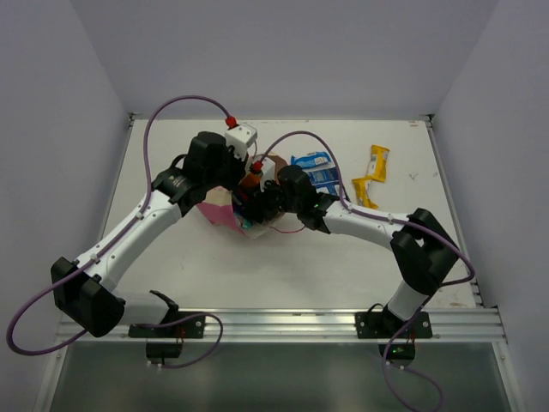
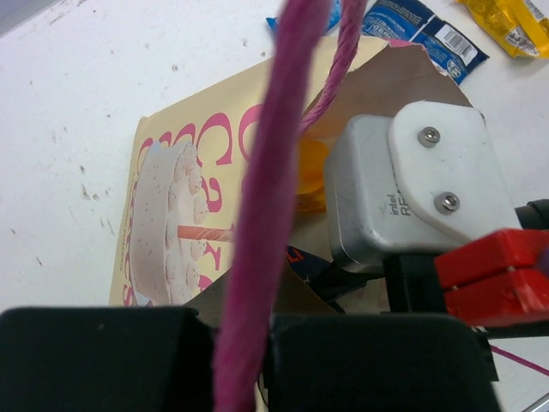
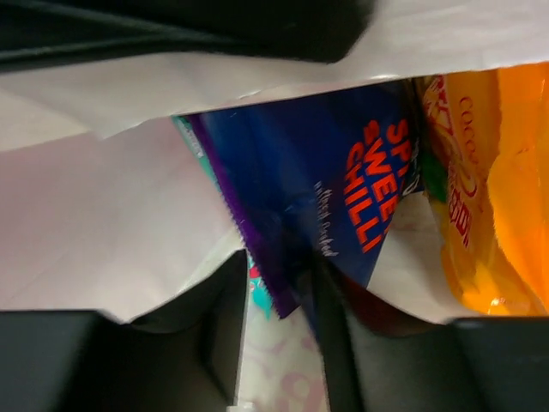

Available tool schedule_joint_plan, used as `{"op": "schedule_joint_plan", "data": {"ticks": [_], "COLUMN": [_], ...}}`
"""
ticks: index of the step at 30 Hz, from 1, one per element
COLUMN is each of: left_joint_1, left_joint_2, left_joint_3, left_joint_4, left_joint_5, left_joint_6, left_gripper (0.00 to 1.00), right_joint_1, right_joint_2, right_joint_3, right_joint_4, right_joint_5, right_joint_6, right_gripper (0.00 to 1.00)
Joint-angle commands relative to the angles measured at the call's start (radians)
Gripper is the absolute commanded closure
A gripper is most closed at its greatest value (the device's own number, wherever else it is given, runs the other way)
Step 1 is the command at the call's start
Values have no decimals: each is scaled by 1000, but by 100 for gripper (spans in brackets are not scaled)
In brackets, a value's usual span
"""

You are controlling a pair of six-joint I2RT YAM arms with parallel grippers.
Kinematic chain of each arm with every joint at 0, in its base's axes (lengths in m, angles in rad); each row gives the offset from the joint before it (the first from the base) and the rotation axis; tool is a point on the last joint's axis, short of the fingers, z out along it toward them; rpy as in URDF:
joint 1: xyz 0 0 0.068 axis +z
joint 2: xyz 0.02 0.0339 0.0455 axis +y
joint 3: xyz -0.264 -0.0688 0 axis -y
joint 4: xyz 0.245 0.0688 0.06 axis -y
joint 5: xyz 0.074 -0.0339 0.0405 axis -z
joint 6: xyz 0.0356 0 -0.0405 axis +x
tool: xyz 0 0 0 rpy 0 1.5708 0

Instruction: Take the snacks out of the paper bag

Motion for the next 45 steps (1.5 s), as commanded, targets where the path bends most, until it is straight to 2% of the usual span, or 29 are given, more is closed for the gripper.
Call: {"op": "schedule_joint_plan", "data": {"ticks": [1,2,3,5,6,12,15,20,24,30,35,39,43,45], "left_joint_1": [15,17,18,18,18,23,28,32,32,32,32,31,32,31], "left_joint_2": [2,2,3,3,3,3,3,3,6,11,0,-23,-30,-32], "left_joint_3": [36,36,36,38,39,30,21,21,29,29,23,12,-2,-5], "left_joint_4": [-42,-40,-39,-36,-36,-39,-43,-42,-36,-34,-34,-36,-37,-45], "left_joint_5": [-14,-12,-12,-14,-14,-50,-69,-90,-107,-121,-67,-23,22,36], "left_joint_6": [-19,-23,-23,-27,-29,-26,-19,-19,-18,0,10,14,72,86], "left_gripper": [100,100,100,100,100,100,100,100,100,100,100,100,100,100], "right_joint_1": [1,1,1,1,1,1,0,0,-7,-83,-250,-356,-492,-522], "right_joint_2": [17,22,28,25,14,-93,-231,-368,-503,-658,-666,-584,-446,-353], "right_joint_3": [56,56,54,44,36,-9,-18,-10,-35,91,178,246,304,326], "right_joint_4": [100,99,100,105,110,76,-2,-131,-206,-353,-421,-455,-424,-380], "right_joint_5": [-6,-3,2,21,28,67,66,84,147,296,313,316,259,217], "right_joint_6": [-8,-9,-9,-9,-9,-38,-55,-63,-55,-57,-9,-3,54,80], "right_gripper": [64,67,78,90,100,100,100,100,100,100,100,100,100,100]}}
